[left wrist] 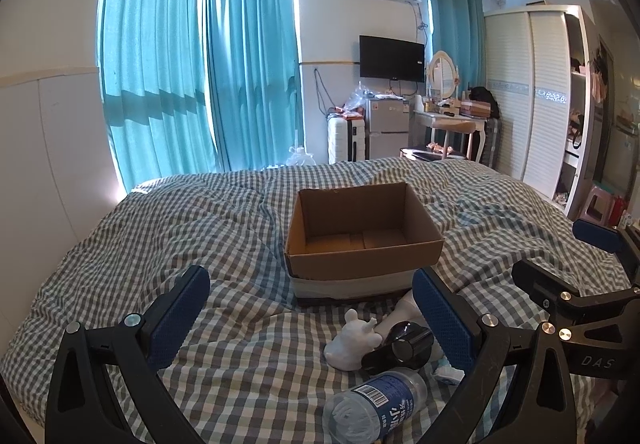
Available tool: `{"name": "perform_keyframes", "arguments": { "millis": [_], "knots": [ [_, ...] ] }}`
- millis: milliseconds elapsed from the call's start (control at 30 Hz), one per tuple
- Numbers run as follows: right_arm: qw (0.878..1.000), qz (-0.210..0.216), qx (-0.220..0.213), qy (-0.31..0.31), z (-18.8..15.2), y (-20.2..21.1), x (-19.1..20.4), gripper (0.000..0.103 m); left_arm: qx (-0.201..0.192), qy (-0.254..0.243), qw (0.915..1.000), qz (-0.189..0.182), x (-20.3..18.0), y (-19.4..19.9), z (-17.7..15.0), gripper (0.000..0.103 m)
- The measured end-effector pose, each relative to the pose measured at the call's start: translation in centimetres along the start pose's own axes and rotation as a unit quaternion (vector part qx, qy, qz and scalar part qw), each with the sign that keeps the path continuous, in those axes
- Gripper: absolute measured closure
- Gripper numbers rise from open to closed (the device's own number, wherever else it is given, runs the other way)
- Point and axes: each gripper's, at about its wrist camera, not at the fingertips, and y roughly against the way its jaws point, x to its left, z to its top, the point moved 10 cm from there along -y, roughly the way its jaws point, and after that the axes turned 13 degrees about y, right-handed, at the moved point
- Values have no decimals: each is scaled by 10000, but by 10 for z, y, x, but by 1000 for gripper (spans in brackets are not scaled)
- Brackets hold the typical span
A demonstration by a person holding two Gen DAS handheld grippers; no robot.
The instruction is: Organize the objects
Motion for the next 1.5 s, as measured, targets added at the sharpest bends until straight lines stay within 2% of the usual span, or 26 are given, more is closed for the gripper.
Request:
{"name": "perform_keyframes", "arguments": {
  "millis": [700,1000,1200,1500],
  "knots": [
    [9999,38,123,38,-6,-6,1,0,313,-38,9995,-67,-5,-14,-18,0],
    [9986,144,488,122,-30,-25,7,0,824,-94,9966,-29,-4,-37,-49,0],
    [9953,318,879,239,-55,-43,16,0,1220,-204,9923,-9,-1,-52,-73,0],
    [9893,447,1370,234,-92,-68,22,0,1726,-694,9824,-190,-10,-60,-123,0]
  ]
}}
